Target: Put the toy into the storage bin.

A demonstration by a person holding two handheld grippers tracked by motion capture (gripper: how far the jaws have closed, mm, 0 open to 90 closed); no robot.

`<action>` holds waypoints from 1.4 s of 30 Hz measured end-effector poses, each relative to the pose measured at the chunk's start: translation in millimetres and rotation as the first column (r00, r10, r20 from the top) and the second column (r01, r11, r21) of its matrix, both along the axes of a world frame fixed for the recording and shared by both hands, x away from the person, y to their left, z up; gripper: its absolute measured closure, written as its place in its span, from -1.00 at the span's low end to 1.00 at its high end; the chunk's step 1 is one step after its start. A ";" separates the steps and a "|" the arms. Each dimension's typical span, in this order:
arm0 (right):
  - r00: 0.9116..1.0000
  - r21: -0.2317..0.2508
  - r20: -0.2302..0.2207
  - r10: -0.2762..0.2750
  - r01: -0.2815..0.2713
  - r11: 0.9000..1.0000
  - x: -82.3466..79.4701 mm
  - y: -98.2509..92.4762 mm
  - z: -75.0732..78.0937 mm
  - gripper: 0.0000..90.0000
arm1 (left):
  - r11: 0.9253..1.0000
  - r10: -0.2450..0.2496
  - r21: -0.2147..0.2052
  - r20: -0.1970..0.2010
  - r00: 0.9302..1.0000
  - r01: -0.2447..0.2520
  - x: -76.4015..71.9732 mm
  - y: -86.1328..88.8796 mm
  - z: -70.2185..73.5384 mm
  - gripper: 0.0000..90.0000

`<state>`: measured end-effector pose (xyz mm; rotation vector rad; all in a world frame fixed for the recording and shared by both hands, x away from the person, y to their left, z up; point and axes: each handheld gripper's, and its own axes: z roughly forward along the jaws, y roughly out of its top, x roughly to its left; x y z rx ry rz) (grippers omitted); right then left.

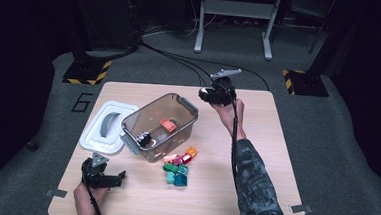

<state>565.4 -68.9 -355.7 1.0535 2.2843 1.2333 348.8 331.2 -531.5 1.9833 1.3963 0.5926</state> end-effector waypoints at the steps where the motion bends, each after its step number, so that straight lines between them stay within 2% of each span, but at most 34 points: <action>1: 1.000 0.005 -0.001 0.001 -0.001 1.000 0.6 1.9 1.2 0.50 | 1.000 0.000 0.001 -0.004 1.000 0.000 -0.1 0.0 0.3 -1.00; 3: 1.000 0.007 0.001 0.017 -0.017 1.000 1.8 6.9 4.3 0.50 | 1.000 0.006 -0.006 0.006 1.000 -0.006 0.1 -0.6 -0.5 -1.00; 5: 1.000 0.007 0.006 0.029 -0.029 1.000 0.4 12.9 7.2 0.50 | 1.000 -0.009 0.011 -0.008 1.000 0.009 -0.1 0.8 0.7 -1.00; 11: 0.997 0.016 -0.003 0.077 -0.077 0.997 -4.3 29.8 9.8 0.50 | 1.000 -0.008 0.009 -0.005 1.000 0.008 -0.1 0.7 0.5 -1.00; 16: 0.992 0.009 -0.010 0.124 -0.124 0.992 -8.0 41.0 7.1 0.50 | 1.000 -0.008 0.009 -0.007 1.000 0.008 -0.1 0.7 0.5 -1.00; 21: 0.987 -0.001 -0.039 0.157 -0.157 0.988 -12.3 49.0 1.2 0.50 | 1.000 -0.007 0.008 -0.003 1.000 0.007 -0.1 0.6 0.3 -1.00; 27: 0.979 -0.009 -0.063 0.194 -0.195 0.981 -15.9 52.4 -7.3 0.50 | 1.000 -0.008 0.008 -0.013 1.000 0.008 -0.2 0.8 1.0 -1.00; 32: 0.973 -0.017 -0.106 0.204 -0.207 0.978 -23.4 53.9 -15.2 0.50 | 1.000 -0.002 0.006 -0.008 1.000 0.002 -0.2 0.5 0.6 -1.00; 33: 0.972 -0.019 -0.099 0.214 -0.217 0.976 -23.4 53.1 -16.6 0.50 | 1.000 -0.001 0.005 -0.007 1.000 0.001 -0.1 0.4 0.6 -1.00; 37: 0.969 -0.019 -0.132 0.209 -0.213 0.977 -26.6 51.0 -23.3 0.50 | 1.000 0.001 0.001 0.001 1.000 -0.001 0.0 0.2 -0.1 -1.00; 42: 0.969 -0.022 -0.137 0.204 -0.209 0.978 -29.6 47.3 -28.2 0.49 | 1.000 0.002 0.001 0.000 1.000 -0.002 0.0 0.3 0.0 -1.00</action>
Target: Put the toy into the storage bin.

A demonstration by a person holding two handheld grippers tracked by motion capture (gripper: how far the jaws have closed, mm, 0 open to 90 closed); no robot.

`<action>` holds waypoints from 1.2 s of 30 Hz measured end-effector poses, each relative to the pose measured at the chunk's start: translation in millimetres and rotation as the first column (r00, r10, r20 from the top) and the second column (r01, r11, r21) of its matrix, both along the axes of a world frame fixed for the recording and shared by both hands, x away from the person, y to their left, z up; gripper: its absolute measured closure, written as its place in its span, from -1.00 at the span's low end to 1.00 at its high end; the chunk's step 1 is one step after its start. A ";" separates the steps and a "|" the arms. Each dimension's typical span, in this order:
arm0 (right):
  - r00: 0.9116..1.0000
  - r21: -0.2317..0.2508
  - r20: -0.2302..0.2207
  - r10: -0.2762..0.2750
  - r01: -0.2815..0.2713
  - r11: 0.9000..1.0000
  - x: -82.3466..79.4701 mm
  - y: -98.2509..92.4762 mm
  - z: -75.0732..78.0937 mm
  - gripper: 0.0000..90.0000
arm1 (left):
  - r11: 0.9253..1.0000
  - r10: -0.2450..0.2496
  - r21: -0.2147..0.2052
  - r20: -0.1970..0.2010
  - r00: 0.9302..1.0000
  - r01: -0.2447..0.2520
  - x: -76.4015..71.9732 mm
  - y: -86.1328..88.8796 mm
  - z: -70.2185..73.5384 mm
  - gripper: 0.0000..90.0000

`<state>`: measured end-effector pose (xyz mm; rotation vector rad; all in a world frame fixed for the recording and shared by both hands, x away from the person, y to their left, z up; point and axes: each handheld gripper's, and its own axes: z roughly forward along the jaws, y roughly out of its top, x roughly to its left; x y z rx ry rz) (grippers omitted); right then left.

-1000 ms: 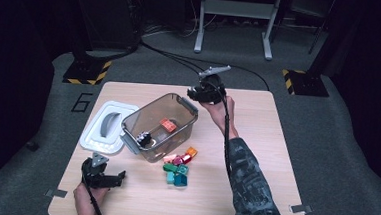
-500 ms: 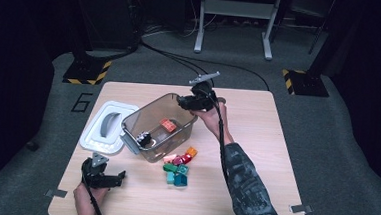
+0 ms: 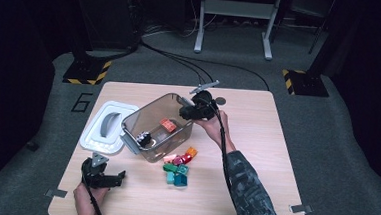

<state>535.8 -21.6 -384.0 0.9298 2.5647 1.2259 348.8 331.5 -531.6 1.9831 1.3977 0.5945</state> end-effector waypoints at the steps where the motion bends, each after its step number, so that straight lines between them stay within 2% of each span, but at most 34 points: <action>1: 1.000 0.001 -0.010 -0.003 0.003 1.000 -0.6 -0.5 -0.5 0.49 | 1.000 0.000 0.001 -0.004 1.000 0.000 0.0 0.1 0.3 -1.00; 4: 1.000 -0.005 -0.004 -0.008 0.008 1.000 -1.5 -2.0 -2.4 0.49 | 1.000 0.001 0.000 0.001 1.000 -0.001 0.0 0.0 -0.1 -1.00; 6: 0.999 -0.006 -0.023 -0.028 0.028 1.000 -2.8 -2.5 -3.5 0.49 | 1.000 0.000 0.003 -0.006 1.000 0.000 -0.1 0.1 0.6 -1.00; 8: 1.000 -0.010 -0.013 -0.025 0.025 1.000 -2.6 -3.8 -4.8 0.49 | 1.000 0.001 0.002 -0.006 1.000 -0.001 -0.1 0.1 0.5 -1.00; 14: 0.999 -0.026 -0.021 -0.041 0.040 0.999 -6.1 -3.9 -5.8 0.48 | 1.000 0.001 0.003 -0.007 1.000 -0.001 -0.2 0.1 0.6 -1.00; 18: 0.999 -0.030 -0.005 -0.041 0.041 0.999 -6.0 -6.0 -7.6 0.48 | 1.000 0.002 0.002 -0.007 1.000 -0.002 -0.2 0.1 0.6 -1.00; 20: 0.998 -0.030 -0.020 -0.054 0.054 0.998 -7.6 -6.2 -8.0 0.47 | 1.000 0.003 0.001 -0.007 1.000 -0.003 -0.2 0.1 0.5 -1.00; 23: 0.999 -0.032 -0.003 -0.043 0.043 0.999 -6.9 -7.7 -8.8 0.45 | 1.000 0.002 0.002 -0.007 1.000 -0.002 -0.2 0.1 0.6 -1.00; 24: 0.998 -0.031 -0.015 -0.055 0.054 0.998 -8.3 -7.8 -8.1 0.41 | 1.000 0.002 0.002 -0.007 1.000 -0.002 -0.2 0.1 0.6 -1.00; 28: 0.999 -0.023 -0.009 -0.051 0.051 0.998 -9.9 -8.8 -6.9 0.25 | 1.000 0.004 0.000 -0.006 1.000 -0.004 -0.1 0.0 0.5 -1.00; 33: 0.998 0.012 0.012 -0.065 0.065 0.998 -15.6 -15.4 -1.8 -0.20 | 1.000 0.004 0.000 -0.006 1.000 -0.004 -0.1 0.0 0.5 -1.00; 36: 0.996 0.035 0.046 -0.077 0.076 0.997 -22.3 -24.4 2.6 -0.37 | 1.000 0.003 0.001 -0.007 1.000 -0.003 -0.2 0.1 0.6 -1.00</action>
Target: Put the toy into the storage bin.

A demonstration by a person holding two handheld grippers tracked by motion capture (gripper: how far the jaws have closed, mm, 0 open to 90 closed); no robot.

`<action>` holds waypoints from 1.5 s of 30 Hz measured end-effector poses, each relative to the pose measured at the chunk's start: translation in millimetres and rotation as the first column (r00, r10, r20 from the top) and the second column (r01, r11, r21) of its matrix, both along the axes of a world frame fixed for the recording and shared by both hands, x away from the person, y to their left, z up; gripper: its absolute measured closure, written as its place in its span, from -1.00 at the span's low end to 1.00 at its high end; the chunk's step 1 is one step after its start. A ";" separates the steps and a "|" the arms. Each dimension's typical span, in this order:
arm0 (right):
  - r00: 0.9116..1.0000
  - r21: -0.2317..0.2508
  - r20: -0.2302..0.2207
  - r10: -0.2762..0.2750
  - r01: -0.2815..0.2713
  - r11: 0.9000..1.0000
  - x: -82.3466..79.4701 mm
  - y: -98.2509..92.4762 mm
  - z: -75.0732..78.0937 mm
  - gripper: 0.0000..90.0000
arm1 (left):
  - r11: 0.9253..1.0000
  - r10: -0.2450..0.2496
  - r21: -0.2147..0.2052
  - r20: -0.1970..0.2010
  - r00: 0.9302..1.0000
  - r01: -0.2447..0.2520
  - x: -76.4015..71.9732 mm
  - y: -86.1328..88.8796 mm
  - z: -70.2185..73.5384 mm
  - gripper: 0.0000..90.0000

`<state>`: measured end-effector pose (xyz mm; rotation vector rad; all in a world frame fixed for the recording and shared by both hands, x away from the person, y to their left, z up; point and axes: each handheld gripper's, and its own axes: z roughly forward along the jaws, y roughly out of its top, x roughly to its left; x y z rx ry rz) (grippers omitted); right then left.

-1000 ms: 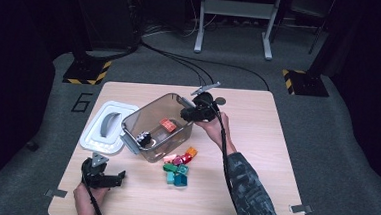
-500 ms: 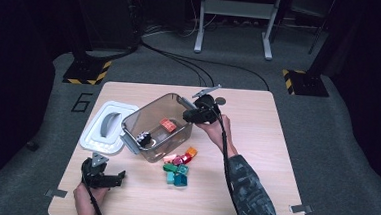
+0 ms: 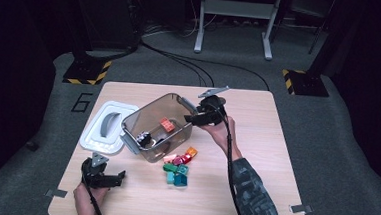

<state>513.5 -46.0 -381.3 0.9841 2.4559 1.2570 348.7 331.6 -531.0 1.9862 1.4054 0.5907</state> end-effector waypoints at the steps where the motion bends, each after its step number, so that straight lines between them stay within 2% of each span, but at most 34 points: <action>1: 1.000 0.006 0.001 -0.001 0.001 1.000 -1.5 -2.4 0.5 -0.40 | 1.000 0.000 0.000 0.000 1.000 0.000 0.0 0.0 0.0 -1.00; 4: 1.000 0.005 0.007 -0.016 0.016 1.000 -8.3 -11.5 -1.5 -0.49 | 1.000 0.000 -0.001 0.000 1.000 0.000 0.0 -0.1 0.0 -1.00; 7: 1.000 0.001 -0.004 -0.029 0.029 1.000 -17.2 -20.7 -11.6 -0.54 | 1.000 -0.001 0.001 -0.001 1.000 0.001 0.0 0.1 0.1 -1.00; 12: 0.998 -0.029 -0.040 -0.048 0.047 0.998 -31.5 -31.6 -45.3 -0.56 | 1.000 0.001 -0.003 0.008 1.000 -0.001 0.1 -0.2 -0.6 -1.00; 17: 0.995 -0.054 -0.088 -0.048 0.044 0.998 -37.8 -31.4 -80.0 -0.57 | 1.000 0.001 -0.003 0.007 1.000 -0.001 0.1 -0.2 -0.6 -1.00; 20: 0.993 -0.066 -0.108 -0.050 0.043 0.997 -38.6 -24.9 -95.6 -0.40 | 1.000 0.001 -0.003 0.007 1.000 -0.001 0.2 -0.2 -0.6 -1.00; 22: 0.994 -0.079 -0.107 -0.034 0.025 0.997 -37.8 -20.4 -100.6 -0.20 | 1.000 0.009 -0.012 0.013 1.000 -0.009 0.3 -0.8 -1.1 -1.00; 24: 0.993 -0.069 -0.113 -0.033 0.026 0.997 -36.4 -14.9 -105.6 -0.02 | 1.000 0.010 -0.013 0.013 1.000 -0.010 0.3 -0.9 -1.1 -1.00; 28: 0.990 -0.061 -0.140 -0.027 0.019 0.998 -35.0 -8.6 -113.5 0.15 | 1.000 0.009 -0.012 0.013 1.000 -0.009 0.3 -0.8 -1.1 -1.00; 30: 0.990 -0.055 -0.136 -0.020 0.013 0.998 -34.6 -6.0 -117.5 0.20 | 1.000 0.009 -0.012 0.013 1.000 -0.009 0.3 -0.8 -1.1 -1.00; 36: 0.990 -0.055 -0.140 -0.003 -0.005 0.998 -37.2 1.6 -118.4 0.21 | 1.000 0.001 -0.003 0.007 1.000 -0.001 0.2 -0.1 -0.6 -1.00; 38: 0.993 -0.043 -0.119 0.008 -0.013 0.999 -37.3 1.8 -116.6 0.16 | 1.000 0.009 -0.012 0.013 1.000 -0.009 0.3 -0.9 -1.1 -1.00; 40: 0.993 -0.038 -0.120 0.016 -0.021 0.999 -37.5 2.7 -115.8 0.13 | 1.000 0.010 -0.013 0.013 1.000 -0.010 0.2 -0.9 -1.1 -1.00; 43: 0.990 -0.058 -0.141 0.009 -0.018 0.998 -39.0 6.0 -117.6 0.09 | 1.000 0.010 -0.013 0.013 1.000 -0.010 0.2 -1.0 -1.1 -1.00; 45: 0.990 -0.066 -0.139 0.011 -0.020 0.998 -38.3 7.0 -119.0 0.12 | 1.000 0.009 -0.012 0.013 1.000 -0.009 0.2 -0.9 -1.1 -1.00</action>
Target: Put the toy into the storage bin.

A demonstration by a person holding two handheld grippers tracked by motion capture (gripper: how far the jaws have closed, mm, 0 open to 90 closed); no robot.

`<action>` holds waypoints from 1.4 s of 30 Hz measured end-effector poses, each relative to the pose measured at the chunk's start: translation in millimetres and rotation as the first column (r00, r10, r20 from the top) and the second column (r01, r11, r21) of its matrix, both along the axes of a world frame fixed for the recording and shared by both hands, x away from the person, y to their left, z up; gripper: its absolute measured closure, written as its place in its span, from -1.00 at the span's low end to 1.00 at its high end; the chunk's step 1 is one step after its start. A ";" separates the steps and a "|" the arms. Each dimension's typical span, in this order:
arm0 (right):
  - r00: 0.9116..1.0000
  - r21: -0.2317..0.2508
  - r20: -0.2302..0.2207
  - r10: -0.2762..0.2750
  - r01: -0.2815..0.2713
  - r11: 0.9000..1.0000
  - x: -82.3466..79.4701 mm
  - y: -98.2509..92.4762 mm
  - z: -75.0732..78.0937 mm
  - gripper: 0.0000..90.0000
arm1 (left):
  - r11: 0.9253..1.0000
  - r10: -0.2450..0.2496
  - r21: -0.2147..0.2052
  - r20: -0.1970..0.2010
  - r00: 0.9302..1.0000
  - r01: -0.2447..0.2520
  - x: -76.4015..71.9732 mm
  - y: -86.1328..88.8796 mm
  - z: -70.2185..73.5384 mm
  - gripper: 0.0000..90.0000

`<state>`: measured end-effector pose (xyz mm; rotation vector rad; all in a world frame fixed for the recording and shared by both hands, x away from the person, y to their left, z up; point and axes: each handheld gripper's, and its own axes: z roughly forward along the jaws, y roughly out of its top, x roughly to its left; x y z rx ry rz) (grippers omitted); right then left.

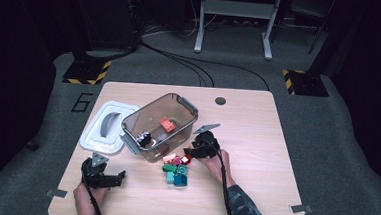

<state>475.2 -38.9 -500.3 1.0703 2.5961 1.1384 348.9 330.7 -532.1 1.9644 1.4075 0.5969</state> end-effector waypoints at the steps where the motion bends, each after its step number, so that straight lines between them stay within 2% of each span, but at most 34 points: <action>1: 1.000 -0.002 0.011 0.001 -0.001 1.000 0.7 0.3 -0.7 0.13 | 1.000 0.000 0.000 0.000 1.000 0.000 0.0 0.0 0.0 -1.00; 5: 1.000 -0.026 -0.003 -0.004 0.004 1.000 -0.1 0.6 -0.7 0.29 | 1.000 0.000 0.000 0.000 1.000 0.000 0.0 0.0 0.0 -1.00; 6: 1.000 -0.031 0.008 0.006 -0.006 0.999 0.8 -0.3 -1.5 0.29 | 1.000 0.000 0.000 0.000 1.000 0.000 0.0 0.0 0.0 -1.00; 9: 1.000 -0.036 -0.001 -0.004 0.004 0.999 -0.8 -1.8 -0.5 0.30 | 1.000 0.000 0.000 0.000 1.000 0.000 0.0 0.0 0.0 -1.00; 10: 1.000 -0.037 0.014 0.003 -0.002 0.999 -0.2 -3.2 -1.0 0.30 | 1.000 0.000 0.000 0.000 1.000 0.000 0.0 0.0 0.0 -1.00; 11: 1.000 -0.035 0.006 -0.009 0.009 0.999 -1.2 -4.1 -0.5 0.30 | 1.000 -0.001 0.001 0.000 1.000 0.001 0.0 0.0 0.0 -1.00; 24: 0.997 -0.053 0.020 -0.078 0.079 0.995 -2.1 -37.8 0.7 0.30 | 1.000 0.000 0.001 0.000 1.000 0.000 0.0 0.0 0.0 -1.00; 28: 0.997 -0.079 0.022 -0.073 0.074 0.994 0.3 -35.3 2.2 0.26 | 1.000 0.000 0.001 0.000 1.000 0.000 0.0 0.0 0.0 -1.00; 33: 0.997 -0.112 0.013 -0.074 0.075 0.991 2.9 -29.9 3.1 0.30 | 1.000 0.000 0.000 0.000 1.000 0.000 0.0 0.0 0.0 -1.00; 42: 0.997 -0.108 -0.001 -0.078 0.077 0.991 4.6 -30.6 2.3 0.30 | 1.000 0.000 0.000 0.000 1.000 0.000 0.0 0.0 0.0 -1.00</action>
